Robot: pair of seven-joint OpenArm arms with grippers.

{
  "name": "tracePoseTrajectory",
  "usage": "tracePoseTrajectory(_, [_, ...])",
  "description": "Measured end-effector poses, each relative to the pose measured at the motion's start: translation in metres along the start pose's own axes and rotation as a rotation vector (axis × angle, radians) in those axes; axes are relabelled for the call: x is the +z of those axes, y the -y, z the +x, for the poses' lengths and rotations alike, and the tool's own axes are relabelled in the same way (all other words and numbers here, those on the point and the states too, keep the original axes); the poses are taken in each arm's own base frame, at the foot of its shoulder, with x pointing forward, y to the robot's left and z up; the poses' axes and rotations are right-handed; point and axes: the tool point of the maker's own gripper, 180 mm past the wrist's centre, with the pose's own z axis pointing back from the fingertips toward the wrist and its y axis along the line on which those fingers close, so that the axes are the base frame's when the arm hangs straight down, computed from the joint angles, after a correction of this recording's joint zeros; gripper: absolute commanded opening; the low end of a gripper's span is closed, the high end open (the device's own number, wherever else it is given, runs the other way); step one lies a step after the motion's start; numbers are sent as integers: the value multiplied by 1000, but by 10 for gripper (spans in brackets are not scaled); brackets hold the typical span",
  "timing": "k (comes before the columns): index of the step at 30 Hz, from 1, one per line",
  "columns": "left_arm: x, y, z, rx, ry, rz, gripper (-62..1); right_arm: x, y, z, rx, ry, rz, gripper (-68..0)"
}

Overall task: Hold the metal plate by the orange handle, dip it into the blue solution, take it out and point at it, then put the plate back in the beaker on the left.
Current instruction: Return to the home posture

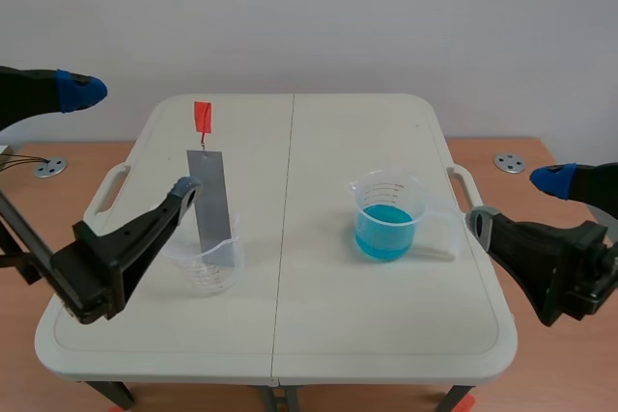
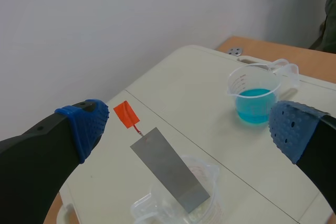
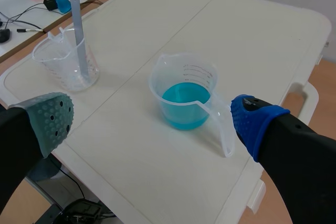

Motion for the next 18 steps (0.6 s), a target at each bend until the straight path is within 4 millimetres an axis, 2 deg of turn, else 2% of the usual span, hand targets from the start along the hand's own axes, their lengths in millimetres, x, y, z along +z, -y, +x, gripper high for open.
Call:
tracePoseTrajectory(13, [0, 0, -1, 0, -4, 0, 14, -5, -8, -12, -70, -3, -30, -58])
tracePoseTrajectory(18, [1, 0, -11, 1, -62, -1, 14, -6, -9, -13, -79, -1, -33, -58])
